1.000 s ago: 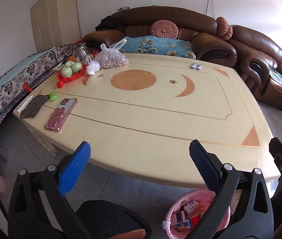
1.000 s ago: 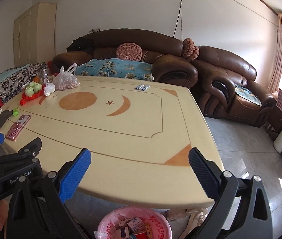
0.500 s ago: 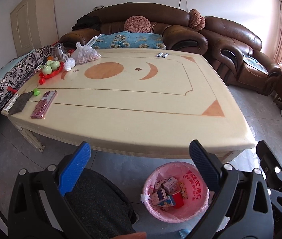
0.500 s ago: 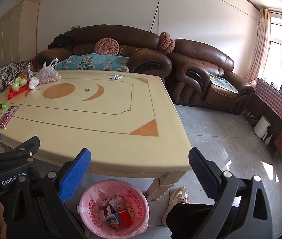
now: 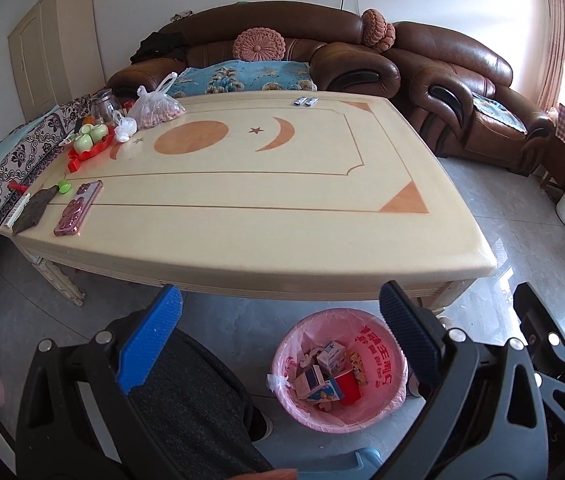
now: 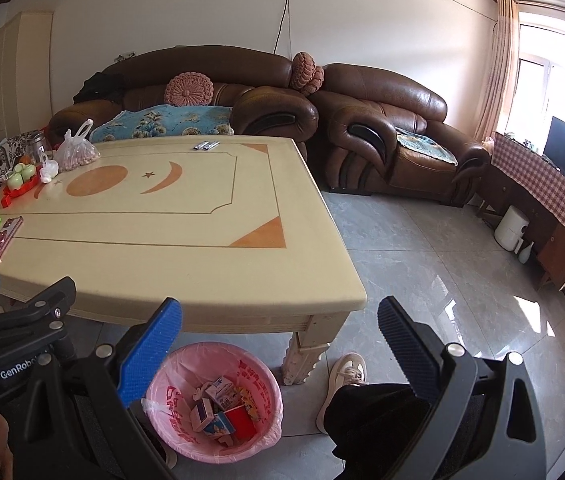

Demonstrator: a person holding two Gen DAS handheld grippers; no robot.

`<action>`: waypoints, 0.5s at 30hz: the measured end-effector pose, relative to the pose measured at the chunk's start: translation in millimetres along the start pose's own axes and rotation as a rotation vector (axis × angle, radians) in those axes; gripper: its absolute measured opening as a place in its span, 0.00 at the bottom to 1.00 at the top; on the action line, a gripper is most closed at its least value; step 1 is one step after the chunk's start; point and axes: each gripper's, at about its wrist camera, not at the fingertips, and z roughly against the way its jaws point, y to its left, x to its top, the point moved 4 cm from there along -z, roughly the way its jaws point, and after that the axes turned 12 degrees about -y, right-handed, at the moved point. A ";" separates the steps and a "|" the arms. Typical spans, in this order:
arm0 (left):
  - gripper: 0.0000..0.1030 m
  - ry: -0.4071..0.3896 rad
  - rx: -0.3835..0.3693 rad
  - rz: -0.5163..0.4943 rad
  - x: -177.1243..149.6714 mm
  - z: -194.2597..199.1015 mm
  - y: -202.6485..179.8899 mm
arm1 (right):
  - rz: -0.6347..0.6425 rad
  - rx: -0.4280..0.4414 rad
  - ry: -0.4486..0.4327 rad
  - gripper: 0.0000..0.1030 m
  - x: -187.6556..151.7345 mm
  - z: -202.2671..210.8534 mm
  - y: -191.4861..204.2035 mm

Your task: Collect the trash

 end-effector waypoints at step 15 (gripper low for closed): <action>0.94 -0.021 -0.005 -0.011 -0.8 6.6 -8.3 | -0.015 -0.011 -0.007 0.93 -2.3 5.8 -8.7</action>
